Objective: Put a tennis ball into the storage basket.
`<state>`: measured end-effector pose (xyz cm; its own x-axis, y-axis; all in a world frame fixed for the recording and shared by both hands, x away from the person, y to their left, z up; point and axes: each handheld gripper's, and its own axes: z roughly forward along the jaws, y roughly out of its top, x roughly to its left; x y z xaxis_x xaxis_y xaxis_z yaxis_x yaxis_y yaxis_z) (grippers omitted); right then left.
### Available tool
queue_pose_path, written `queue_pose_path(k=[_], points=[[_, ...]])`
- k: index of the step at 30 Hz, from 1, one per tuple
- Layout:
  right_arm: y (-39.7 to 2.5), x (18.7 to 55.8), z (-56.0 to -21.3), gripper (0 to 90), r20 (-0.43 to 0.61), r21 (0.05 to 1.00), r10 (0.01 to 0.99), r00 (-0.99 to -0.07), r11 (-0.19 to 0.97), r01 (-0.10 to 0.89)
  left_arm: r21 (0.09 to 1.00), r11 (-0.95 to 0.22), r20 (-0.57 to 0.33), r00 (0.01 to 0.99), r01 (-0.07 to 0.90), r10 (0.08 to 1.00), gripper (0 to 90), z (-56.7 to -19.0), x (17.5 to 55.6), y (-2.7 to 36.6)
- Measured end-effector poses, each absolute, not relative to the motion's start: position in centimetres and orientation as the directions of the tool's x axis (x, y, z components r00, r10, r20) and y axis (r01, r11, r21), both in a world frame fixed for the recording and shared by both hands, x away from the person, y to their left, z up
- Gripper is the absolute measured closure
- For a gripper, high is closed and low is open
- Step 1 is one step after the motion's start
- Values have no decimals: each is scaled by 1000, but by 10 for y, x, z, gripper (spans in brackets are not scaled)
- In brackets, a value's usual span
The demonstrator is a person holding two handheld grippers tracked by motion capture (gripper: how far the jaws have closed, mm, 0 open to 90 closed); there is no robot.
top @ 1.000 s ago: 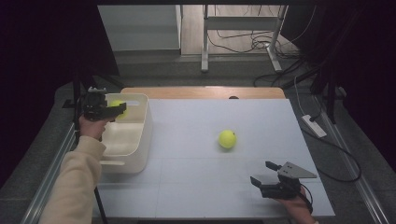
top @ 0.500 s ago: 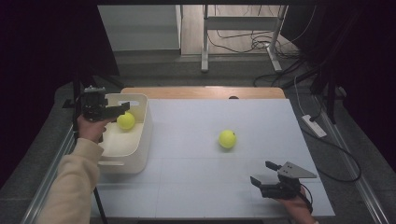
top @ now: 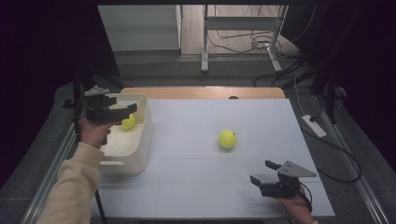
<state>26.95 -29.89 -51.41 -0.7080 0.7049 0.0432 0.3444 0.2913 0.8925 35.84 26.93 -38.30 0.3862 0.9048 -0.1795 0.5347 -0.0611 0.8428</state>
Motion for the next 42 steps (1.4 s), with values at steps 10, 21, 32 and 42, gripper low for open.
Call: queue_pose_path(k=[10, 21, 32, 42], points=[[-301, 269, -514, 123, 48, 892, 716, -697, 282, 352, 867, -64, -202, 467, 494, 861, 91, -380, 348, 258], [-302, 269, -514, 123, 41, 893, 719, -693, 284, 348, 881, -61, -224, 527, 469, 820, 93, -380, 340, 248], [-306, 265, -514, 123, 41, 895, 722, -691, 281, 347, 890, -86, -218, 583, 448, 783, 93, -380, 338, 228], [-304, 266, -514, 123, 41, 895, 717, -696, 284, 344, 900, -93, -209, 610, 425, 764, 94, -377, 332, 219]])
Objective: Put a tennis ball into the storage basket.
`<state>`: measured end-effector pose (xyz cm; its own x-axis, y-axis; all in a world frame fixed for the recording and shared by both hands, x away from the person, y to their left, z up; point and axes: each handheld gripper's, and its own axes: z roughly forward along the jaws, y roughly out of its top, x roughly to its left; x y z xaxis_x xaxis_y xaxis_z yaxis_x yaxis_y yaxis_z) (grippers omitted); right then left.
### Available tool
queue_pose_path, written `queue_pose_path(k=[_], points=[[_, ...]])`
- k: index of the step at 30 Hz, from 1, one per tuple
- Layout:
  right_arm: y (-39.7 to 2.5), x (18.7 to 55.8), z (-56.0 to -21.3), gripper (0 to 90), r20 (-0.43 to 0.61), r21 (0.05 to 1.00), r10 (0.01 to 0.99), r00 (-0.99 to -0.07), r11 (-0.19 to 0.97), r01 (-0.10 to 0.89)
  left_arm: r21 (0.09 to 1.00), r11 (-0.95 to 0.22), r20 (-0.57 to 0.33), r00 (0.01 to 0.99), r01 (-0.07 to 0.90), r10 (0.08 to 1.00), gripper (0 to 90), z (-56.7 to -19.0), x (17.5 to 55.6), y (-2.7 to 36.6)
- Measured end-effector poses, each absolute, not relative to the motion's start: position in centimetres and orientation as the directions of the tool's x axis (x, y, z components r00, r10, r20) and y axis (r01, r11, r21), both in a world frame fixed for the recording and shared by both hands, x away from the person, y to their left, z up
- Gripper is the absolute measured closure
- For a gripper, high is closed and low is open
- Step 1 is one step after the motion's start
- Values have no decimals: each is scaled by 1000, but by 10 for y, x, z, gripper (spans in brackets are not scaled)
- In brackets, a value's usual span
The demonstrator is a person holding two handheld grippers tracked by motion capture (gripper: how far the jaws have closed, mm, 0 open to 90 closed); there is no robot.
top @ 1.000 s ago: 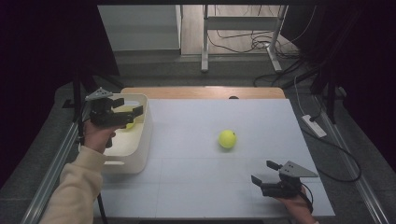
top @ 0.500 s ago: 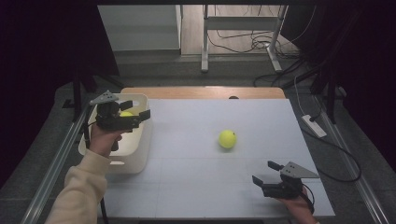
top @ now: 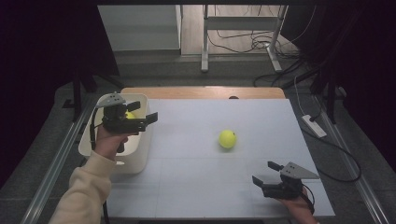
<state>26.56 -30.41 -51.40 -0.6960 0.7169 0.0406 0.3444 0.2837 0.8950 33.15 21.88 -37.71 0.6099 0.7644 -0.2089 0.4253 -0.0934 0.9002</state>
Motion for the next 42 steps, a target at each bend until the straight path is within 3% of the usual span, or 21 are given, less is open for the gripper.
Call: queue_pose_path(k=[42], points=[[-302, 268, -513, 123, 41, 896, 711, -702, 284, 341, 908, -118, -212, 682, 403, 700, 100, -381, 332, 174]])
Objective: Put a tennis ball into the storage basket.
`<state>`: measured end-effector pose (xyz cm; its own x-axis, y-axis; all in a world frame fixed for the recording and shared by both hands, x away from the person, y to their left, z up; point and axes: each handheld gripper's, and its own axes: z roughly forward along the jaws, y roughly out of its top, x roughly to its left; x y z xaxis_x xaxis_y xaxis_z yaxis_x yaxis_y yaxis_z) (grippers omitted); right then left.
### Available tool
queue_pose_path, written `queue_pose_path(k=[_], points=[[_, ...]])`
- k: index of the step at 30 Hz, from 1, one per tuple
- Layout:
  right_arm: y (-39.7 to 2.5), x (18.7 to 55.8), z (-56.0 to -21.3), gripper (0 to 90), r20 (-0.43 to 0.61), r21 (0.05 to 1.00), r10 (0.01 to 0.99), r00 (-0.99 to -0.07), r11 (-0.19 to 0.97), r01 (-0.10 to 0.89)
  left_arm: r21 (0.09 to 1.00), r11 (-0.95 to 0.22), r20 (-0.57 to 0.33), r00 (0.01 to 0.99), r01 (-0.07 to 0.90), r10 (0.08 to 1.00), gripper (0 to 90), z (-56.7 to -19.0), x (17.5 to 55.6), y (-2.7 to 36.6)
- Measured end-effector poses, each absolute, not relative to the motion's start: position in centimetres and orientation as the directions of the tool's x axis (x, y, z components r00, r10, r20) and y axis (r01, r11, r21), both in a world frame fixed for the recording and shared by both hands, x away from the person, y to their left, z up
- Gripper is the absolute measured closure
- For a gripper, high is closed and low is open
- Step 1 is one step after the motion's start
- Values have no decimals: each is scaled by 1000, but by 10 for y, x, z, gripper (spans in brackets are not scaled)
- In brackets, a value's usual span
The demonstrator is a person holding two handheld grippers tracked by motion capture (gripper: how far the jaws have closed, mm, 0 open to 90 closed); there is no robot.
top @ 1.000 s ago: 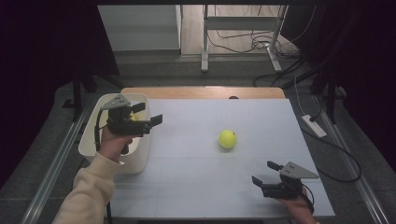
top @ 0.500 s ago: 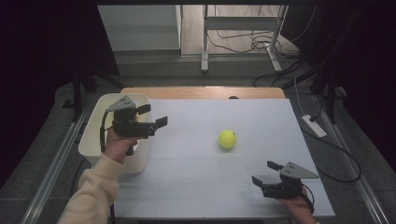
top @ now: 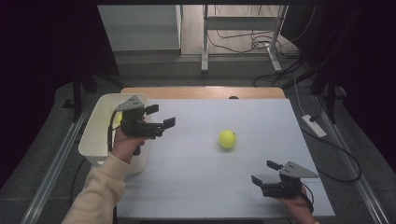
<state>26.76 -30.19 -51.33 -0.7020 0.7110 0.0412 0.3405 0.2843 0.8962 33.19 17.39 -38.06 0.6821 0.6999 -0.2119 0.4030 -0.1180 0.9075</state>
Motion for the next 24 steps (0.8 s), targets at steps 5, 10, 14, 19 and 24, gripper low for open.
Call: queue_pose_path(k=[5, 10, 14, 19, 24], points=[[-302, 269, -514, 123, 45, 897, 715, -698, 279, 343, 906, -121, -218, 690, 406, 690, 101, -383, 335, 167], [-300, 271, -514, 122, 44, 894, 714, -699, 283, 346, 902, -134, -221, 705, 410, 674, 102, -386, 338, 157], [-301, 270, -514, 123, 47, 896, 715, -697, 278, 346, 901, -143, -220, 718, 408, 660, 104, -387, 340, 148], [-302, 270, -514, 123, 44, 897, 714, -699, 279, 342, 900, -161, -212, 731, 404, 649, 106, -387, 342, 136], [-302, 269, -514, 123, 44, 897, 710, -703, 282, 340, 899, -173, -211, 743, 403, 635, 106, -390, 343, 124]])
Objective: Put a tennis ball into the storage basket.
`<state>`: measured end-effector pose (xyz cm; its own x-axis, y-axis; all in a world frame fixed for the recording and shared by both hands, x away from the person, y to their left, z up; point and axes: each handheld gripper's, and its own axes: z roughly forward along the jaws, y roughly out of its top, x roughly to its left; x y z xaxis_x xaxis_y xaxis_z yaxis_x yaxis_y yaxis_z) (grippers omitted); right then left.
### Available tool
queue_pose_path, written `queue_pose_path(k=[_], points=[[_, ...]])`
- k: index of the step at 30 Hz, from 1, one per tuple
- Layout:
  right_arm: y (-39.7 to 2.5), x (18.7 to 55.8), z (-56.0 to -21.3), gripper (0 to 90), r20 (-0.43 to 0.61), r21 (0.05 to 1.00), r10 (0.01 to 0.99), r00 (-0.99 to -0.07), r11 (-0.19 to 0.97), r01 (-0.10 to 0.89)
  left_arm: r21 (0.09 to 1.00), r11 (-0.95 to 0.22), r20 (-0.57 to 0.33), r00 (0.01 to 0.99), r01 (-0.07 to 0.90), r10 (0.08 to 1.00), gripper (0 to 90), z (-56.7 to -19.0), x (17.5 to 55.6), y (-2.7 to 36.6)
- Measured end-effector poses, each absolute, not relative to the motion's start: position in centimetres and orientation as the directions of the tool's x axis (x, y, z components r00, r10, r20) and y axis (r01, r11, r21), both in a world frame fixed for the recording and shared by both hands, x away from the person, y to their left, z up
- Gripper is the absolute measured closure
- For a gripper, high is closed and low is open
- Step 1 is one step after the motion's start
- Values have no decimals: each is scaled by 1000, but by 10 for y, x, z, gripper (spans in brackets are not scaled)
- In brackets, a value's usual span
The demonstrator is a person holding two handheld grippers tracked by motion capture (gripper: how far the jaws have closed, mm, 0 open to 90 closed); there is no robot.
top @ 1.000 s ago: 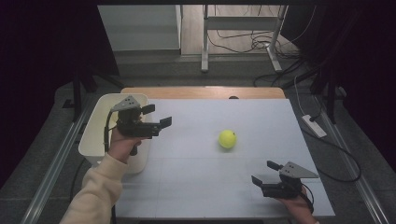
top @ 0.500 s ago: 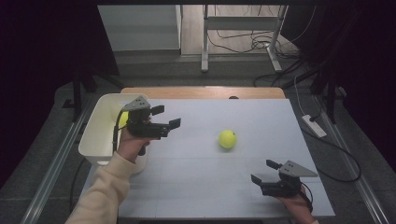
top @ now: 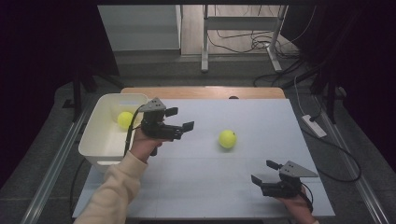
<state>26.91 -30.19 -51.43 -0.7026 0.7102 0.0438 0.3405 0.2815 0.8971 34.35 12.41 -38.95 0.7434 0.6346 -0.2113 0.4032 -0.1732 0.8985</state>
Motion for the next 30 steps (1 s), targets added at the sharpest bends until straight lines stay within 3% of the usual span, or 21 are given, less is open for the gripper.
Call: queue_pose_path(k=[30], points=[[-300, 272, -515, 122, 38, 897, 708, -705, 287, 337, 873, -213, -236, 762, 439, 603, 104, -410, 367, 80]])
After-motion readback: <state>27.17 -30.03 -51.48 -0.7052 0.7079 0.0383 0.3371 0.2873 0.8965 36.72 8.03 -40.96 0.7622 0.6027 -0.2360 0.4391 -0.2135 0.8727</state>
